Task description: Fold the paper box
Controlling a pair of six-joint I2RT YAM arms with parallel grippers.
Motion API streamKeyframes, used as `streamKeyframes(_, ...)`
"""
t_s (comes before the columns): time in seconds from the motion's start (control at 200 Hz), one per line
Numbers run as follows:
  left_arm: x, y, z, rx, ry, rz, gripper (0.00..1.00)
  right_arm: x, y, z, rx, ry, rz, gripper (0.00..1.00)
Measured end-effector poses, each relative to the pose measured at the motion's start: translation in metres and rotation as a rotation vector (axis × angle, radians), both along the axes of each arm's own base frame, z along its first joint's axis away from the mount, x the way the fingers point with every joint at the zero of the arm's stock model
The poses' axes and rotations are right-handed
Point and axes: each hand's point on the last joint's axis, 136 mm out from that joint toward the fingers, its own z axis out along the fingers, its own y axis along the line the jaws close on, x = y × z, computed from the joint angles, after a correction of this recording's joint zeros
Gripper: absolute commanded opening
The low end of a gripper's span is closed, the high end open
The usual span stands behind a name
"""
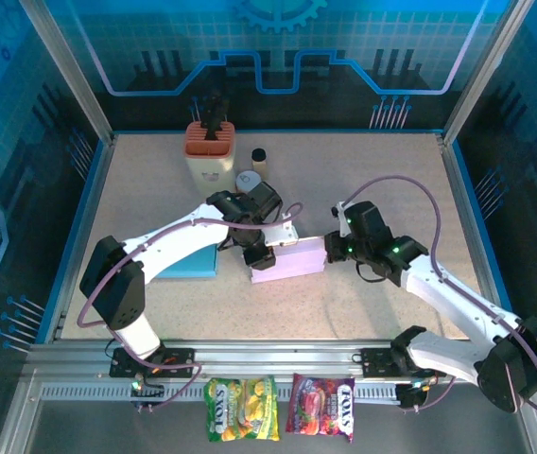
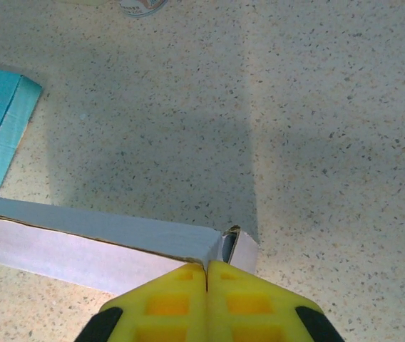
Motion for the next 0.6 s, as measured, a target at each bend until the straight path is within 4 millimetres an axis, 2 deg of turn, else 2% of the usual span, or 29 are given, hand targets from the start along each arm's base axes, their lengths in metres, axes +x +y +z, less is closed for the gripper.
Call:
streamKeyframes(0.33,0.014,-0.007,0.009,-0.063,-0.042,0.08,0.52,-0.013,0.006,0.0,-0.049,-0.071,0.03,0.0)
streamKeyframes(0.6,0.014,-0.007,0.036,-0.177,-0.096,0.19,0.52,-0.015,0.008,0.0,-0.077,-0.091,0.028,0.0)
